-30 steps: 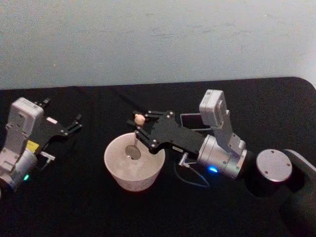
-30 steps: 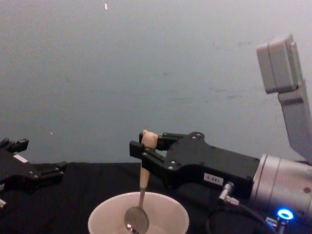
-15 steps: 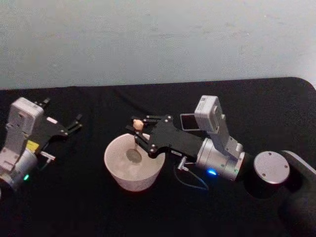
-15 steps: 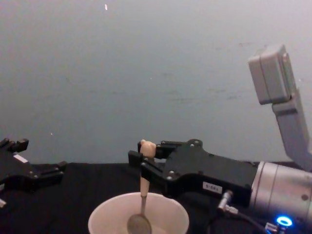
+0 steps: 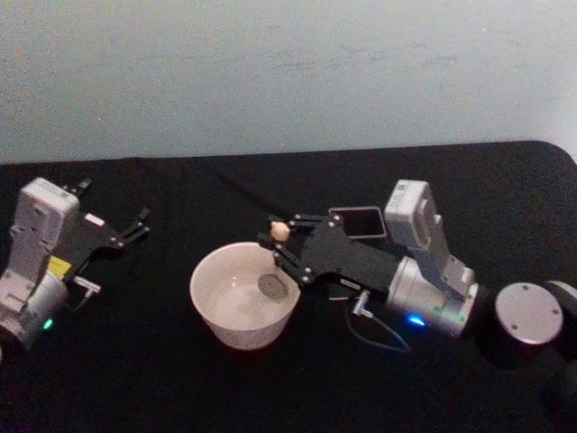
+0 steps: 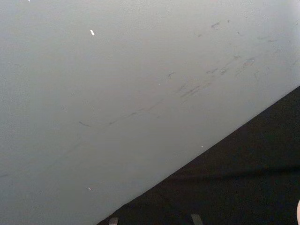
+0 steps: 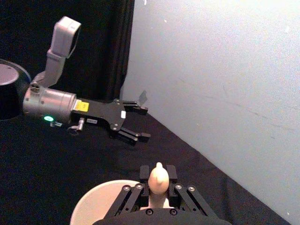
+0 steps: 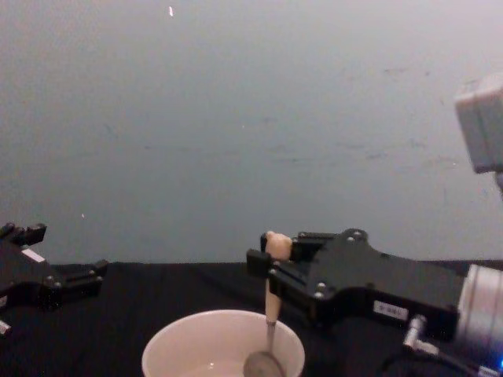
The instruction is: Pick up the stirring spoon with one hand, stir inside the cup, then place it back in its original position.
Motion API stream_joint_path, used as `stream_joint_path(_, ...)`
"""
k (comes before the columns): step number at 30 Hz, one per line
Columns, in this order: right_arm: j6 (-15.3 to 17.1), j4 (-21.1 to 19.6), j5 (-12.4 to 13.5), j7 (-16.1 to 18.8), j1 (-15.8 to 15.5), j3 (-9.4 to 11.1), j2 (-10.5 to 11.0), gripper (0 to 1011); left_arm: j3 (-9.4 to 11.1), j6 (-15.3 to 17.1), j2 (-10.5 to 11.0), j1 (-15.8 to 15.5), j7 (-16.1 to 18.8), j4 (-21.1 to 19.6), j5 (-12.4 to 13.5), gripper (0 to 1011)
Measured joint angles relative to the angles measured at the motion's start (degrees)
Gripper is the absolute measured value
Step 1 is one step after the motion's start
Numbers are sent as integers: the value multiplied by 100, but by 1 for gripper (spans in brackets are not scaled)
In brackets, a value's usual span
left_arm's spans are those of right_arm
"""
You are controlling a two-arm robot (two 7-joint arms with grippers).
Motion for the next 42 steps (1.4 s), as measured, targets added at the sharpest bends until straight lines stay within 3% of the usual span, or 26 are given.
stream_joint_path(7, 73, -407, 200, 165, -266, 63, 275, 210, 0, 0, 0, 0, 0, 0, 0, 1001)
stream_joint_path(16, 139, -658, 351, 365, -406, -74, 368, 211, 0, 0, 0, 0, 0, 0, 0, 1001)
stream_joint_path(22, 143, -566, 328, 343, -327, -221, 213, 211, 0, 0, 0, 0, 0, 0, 0, 1001)
stream_joint_path(29, 98, -192, 168, 131, -75, -286, -81, 211, 0, 0, 0, 0, 0, 0, 0, 1001)
stream_joint_path(35, 81, 77, 37, -29, 74, -269, -231, 211, 0, 0, 0, 0, 0, 0, 0, 1001)
stream_joint_path(42, 95, 168, 0, -132, 111, -160, -262, 211, 0, 0, 0, 0, 0, 0, 0, 1001)
